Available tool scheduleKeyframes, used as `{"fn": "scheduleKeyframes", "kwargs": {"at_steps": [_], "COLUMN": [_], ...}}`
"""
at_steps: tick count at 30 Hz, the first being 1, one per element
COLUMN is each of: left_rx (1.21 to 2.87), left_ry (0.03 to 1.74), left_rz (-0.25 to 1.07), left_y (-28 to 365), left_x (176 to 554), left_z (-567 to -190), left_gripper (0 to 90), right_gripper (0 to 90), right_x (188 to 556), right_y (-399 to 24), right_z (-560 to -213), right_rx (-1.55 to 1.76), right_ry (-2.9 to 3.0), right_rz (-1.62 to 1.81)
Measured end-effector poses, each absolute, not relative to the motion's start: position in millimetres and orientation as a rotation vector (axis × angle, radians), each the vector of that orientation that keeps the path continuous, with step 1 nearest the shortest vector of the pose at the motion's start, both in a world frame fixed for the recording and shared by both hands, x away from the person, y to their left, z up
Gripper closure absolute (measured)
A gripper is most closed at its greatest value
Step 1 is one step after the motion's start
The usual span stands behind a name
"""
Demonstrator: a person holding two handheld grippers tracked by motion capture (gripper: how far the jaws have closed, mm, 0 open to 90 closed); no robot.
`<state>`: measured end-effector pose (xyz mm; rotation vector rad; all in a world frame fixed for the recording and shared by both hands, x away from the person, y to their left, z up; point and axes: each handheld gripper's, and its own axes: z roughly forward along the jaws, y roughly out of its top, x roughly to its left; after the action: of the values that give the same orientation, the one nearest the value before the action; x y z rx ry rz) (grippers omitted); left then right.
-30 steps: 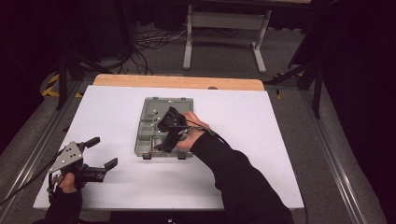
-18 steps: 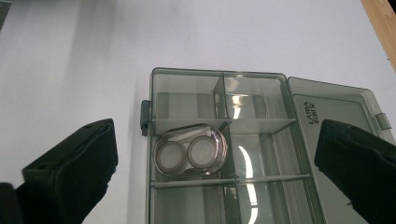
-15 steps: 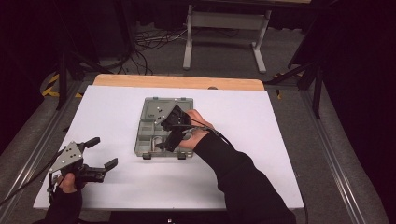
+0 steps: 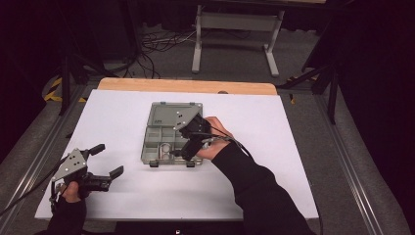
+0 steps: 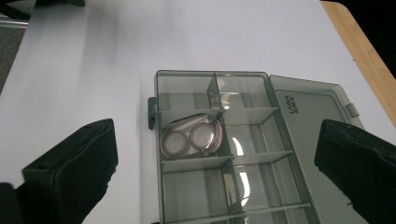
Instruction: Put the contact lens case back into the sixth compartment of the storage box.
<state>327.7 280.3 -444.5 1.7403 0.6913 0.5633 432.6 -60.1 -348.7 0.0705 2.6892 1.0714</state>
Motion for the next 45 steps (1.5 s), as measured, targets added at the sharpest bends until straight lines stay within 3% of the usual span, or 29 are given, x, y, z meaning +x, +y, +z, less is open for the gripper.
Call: {"fn": "scheduleKeyframes", "kwargs": {"at_steps": [29,45], "left_rx": [1.733,1.734], "left_ry": [0.695,0.686], "left_rz": [0.567,0.582], "left_y": [279,277], "left_x": [327,327], "left_z": [-446,-447], "left_gripper": [0.3,0.3], "right_gripper": [0.2,0.2], "right_x": [391,369], "right_y": [-148,-204], "right_z": [-345,-369], "right_rx": [0.284,0.450], "right_ry": [2.479,2.331], "right_rz": [1.266,1.381]}}
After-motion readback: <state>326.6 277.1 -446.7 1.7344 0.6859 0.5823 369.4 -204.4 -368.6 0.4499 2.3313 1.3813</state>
